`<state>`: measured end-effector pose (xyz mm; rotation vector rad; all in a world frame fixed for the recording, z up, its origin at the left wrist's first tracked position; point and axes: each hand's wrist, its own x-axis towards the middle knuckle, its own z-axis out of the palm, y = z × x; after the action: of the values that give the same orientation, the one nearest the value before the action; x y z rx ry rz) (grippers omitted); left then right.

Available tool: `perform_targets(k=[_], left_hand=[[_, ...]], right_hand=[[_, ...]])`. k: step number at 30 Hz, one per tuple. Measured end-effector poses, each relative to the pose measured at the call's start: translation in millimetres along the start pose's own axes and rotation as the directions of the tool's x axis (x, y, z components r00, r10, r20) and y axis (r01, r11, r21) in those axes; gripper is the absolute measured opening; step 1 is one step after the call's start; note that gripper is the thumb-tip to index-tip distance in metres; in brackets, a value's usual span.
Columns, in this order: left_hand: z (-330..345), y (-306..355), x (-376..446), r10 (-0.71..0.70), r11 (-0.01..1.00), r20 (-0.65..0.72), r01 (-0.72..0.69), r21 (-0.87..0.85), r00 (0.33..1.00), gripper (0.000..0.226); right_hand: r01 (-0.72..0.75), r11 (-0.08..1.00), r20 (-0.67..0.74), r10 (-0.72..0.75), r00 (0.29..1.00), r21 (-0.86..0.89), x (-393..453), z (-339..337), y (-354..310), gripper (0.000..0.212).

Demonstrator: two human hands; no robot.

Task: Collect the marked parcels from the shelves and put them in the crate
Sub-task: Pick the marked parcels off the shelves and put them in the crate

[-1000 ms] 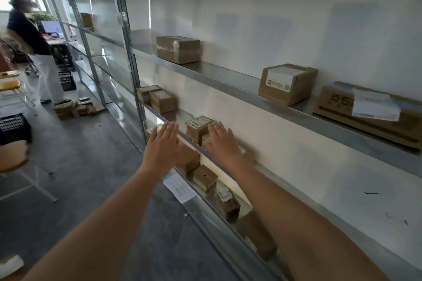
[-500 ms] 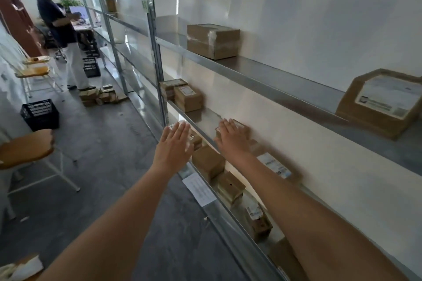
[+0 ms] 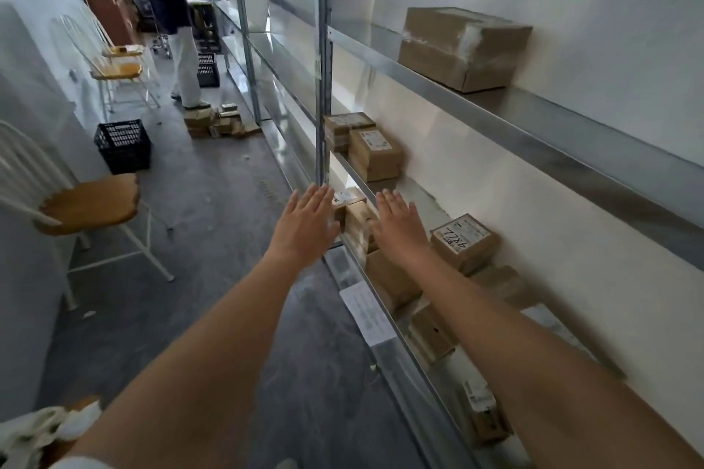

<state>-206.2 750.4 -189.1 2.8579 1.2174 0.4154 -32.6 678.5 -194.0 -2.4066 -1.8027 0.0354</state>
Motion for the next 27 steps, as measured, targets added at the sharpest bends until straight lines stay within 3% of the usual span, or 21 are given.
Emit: perform_targets(k=[13,19,22,27], left_hand=[[19.1,-170.4,119.4,0.039,0.999,0.059,-0.039,0.001,0.998,0.067],[58.7,-234.2,178.8,0.013,1.000,0.103,-0.013,0.000,0.995,0.068],[83.6,-256.3,220.5,0.086,0.995,0.127,-0.092,0.044,0.988,0.067],[133.3,-280.7,302.1,0.159,0.987,0.194,-0.161,-0.007,0.968,0.066]], right_hand=[[-0.057,0.998,0.055,0.056,0.997,0.012,159.2,43.7,-72.1,0.062],[-0.074,0.997,0.100,0.076,0.992,-0.022,237.4,85.5,-73.5,0.063],[-0.048,0.998,0.131,0.054,0.990,-0.049,282.0,110.4,-70.1,0.061],[-0.130,0.991,0.197,0.127,0.972,0.004,357.7,153.8,-47.1,0.064]])
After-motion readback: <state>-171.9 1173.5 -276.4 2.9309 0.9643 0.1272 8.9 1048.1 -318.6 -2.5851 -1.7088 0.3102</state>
